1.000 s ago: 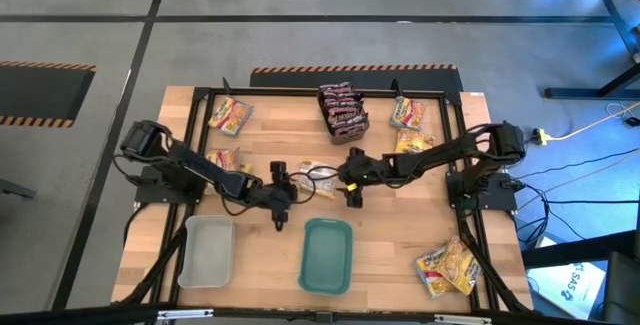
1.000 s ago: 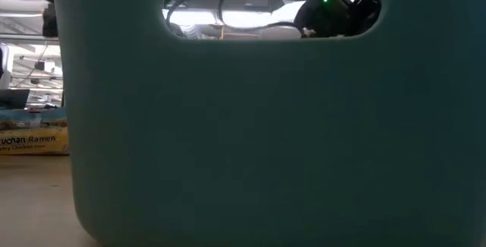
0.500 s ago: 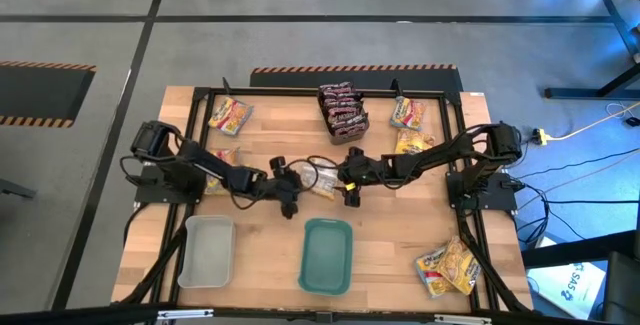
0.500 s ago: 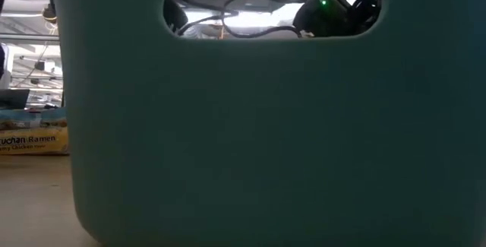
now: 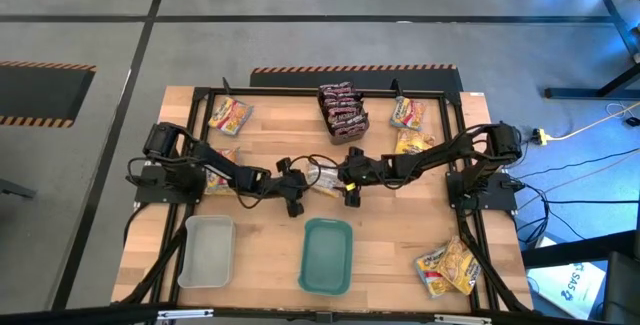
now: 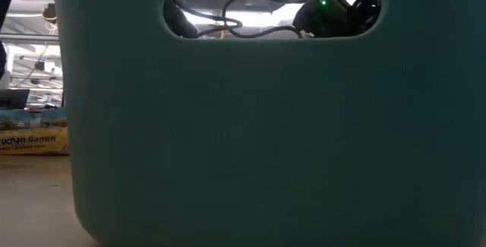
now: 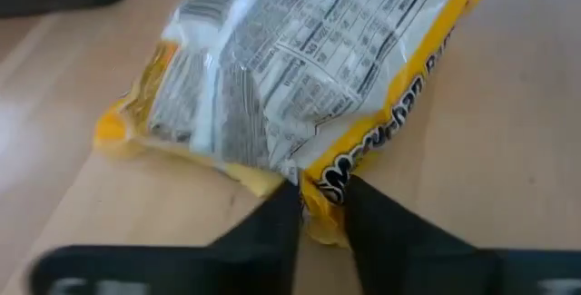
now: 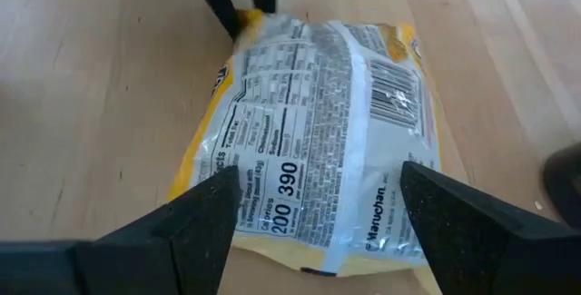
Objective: Sort Maruchan noodles
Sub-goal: Put the yellow noodle pack into the green bin
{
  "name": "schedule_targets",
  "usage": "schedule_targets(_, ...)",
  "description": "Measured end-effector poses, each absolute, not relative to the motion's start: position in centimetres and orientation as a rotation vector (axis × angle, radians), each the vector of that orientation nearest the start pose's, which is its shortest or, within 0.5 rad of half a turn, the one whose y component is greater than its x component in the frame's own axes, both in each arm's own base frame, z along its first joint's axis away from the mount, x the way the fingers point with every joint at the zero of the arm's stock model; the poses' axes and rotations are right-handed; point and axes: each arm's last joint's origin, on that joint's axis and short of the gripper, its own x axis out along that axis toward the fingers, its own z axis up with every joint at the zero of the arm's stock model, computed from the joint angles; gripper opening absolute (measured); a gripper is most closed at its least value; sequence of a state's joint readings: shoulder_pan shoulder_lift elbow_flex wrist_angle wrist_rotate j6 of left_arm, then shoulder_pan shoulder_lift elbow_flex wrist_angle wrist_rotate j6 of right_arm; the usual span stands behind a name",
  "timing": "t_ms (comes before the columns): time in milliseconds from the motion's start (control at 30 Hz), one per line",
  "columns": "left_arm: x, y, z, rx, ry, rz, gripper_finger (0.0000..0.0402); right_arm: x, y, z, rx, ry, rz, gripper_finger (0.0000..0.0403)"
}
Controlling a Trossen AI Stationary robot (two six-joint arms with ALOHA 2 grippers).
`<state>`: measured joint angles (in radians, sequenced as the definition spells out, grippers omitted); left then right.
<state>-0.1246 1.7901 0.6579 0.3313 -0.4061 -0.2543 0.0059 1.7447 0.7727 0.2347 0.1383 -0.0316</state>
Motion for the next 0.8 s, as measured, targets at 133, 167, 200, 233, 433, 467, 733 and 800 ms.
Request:
schedule_targets(133, 30.2, -2.7, 9.8, -0.045, 0.715, 0.339, 0.0009, 32.4, -0.2, 13.1, -0.088, 0.743, -0.114, 0.0291)
schedule_targets(167, 30.3, -2.7, 9.9, -0.059, 0.712, 0.332, 0.0007, 32.3, -0.2, 13.4, -0.090, 0.742, -0.113, 0.0291)
schedule_targets(200, 30.3, -2.6, 10.0, -0.082, 0.710, 0.324, 0.0005, 32.1, -0.1, 13.8, -0.091, 0.738, -0.111, 0.0291)
schedule_targets(233, 30.4, -2.5, 10.2, -0.110, 0.706, 0.316, 0.0004, 32.0, 0.0, 14.3, -0.094, 0.736, -0.107, 0.0291)
schedule_targets(433, 30.4, -2.2, 13.1, -0.238, 0.612, 0.296, 0.0002, 30.3, 1.9, 17.8, -0.157, 0.705, -0.106, 0.0291)
schedule_targets(467, 30.4, -2.0, 13.7, -0.260, 0.588, 0.296, 0.0002, 30.0, 2.4, 18.3, -0.169, 0.698, -0.097, 0.0291)
schedule_targets(733, 29.8, -0.7, 17.0, -0.410, 0.479, 0.284, 0.0001, 29.9, 5.1, 20.1, -0.316, 0.626, -0.127, 0.0291)
schedule_targets(800, 29.8, -0.7, 17.1, -0.420, 0.480, 0.279, 0.0001, 30.5, 5.1, 20.7, -0.330, 0.618, -0.163, 0.0291)
